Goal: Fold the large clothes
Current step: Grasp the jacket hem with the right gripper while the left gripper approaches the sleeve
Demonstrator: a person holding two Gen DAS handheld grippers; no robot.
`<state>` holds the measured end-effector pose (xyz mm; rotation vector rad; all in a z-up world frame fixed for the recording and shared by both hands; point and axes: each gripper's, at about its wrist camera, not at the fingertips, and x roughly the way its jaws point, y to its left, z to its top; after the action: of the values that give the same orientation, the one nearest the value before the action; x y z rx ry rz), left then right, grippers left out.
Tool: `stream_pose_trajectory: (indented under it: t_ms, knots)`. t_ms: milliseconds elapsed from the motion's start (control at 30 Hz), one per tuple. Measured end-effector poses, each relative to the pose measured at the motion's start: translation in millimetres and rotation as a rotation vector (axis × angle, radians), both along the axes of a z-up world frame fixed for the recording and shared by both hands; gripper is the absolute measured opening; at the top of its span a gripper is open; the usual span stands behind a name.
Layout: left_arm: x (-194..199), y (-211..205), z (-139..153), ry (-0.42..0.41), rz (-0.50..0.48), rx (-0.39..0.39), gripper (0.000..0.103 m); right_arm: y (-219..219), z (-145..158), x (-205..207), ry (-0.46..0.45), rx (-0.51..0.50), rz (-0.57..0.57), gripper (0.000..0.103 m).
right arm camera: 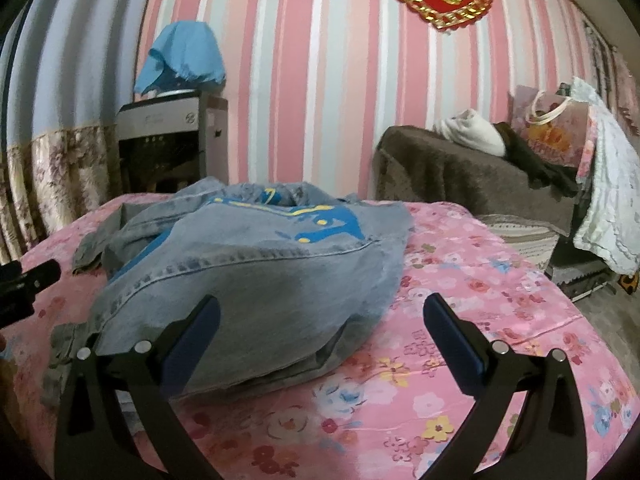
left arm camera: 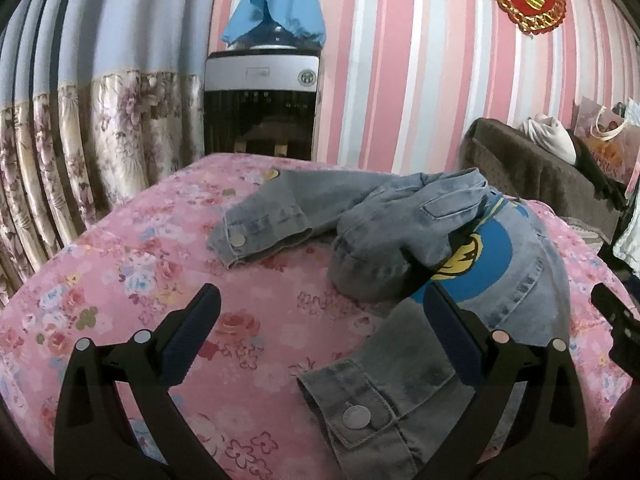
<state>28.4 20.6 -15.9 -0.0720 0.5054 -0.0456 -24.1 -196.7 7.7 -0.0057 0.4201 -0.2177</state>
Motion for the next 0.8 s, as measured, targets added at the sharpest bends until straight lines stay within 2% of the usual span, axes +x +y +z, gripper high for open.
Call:
stream_pose_trajectory:
  t_ms: [300,467,567,633,700,767,800]
  knots:
    - [15,8,13,-0.064,-0.003,0.187,0.100,-18,-5,15,0.081,0.074,0.047,0.101]
    - [35,21,24,-0.078,-0.042,0.229,0.100,-36,-15,36,0.170,0.140,0.078,0.098]
    - [50,30,27,-0.059,-0.054,0.214,0.100,-43,-21,50,0.213,0.180,0.096,0.075]
    - [61,36,26,-0.017,-0.071,0.172,0.100,-47,-24,59,0.243,0.223,0.113,0.068]
    - [73,42,23,0.037,-0.093,0.120,0.100,-50,-29,68,0.277,0.252,0.127,0.067]
    - [80,42,20,0.061,-0.098,0.110,0.100,-51,-30,76,0.300,0.266,0.138,0.064]
    - [83,42,21,0.065,-0.098,0.119,0.100,-51,-31,81,0.315,0.281,0.155,0.053]
